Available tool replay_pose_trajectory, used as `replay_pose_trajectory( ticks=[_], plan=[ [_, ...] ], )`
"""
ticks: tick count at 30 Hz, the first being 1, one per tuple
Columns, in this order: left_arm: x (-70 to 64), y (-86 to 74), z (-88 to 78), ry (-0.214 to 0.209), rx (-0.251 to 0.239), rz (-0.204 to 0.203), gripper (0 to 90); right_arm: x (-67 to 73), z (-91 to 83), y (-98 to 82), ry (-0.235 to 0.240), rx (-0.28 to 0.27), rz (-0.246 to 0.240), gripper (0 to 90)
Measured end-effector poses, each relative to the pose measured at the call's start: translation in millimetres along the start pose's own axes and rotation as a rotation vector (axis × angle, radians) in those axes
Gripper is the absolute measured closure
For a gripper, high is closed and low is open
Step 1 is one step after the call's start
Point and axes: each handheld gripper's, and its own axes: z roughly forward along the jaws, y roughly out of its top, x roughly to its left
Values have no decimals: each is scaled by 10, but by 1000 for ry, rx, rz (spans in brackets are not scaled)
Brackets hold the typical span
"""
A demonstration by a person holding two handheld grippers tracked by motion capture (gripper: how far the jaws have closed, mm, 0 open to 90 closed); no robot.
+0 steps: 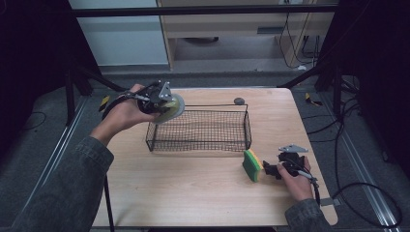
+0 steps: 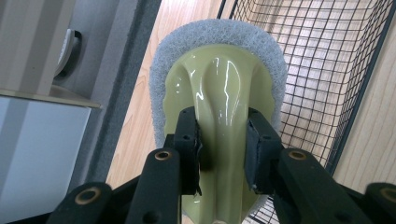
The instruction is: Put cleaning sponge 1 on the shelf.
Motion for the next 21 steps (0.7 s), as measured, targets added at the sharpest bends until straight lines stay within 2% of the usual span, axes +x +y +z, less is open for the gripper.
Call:
replay_pose_trajectory(
  ticks=[9, 21],
  plan=[
    [-24, 9, 21, 0, 8, 18, 694, -1, 0, 0, 0, -1, -2, 8],
    [-43, -30, 175, -9, 28, 36, 694, -1, -1, 1, 0, 1, -1, 8]
  ],
)
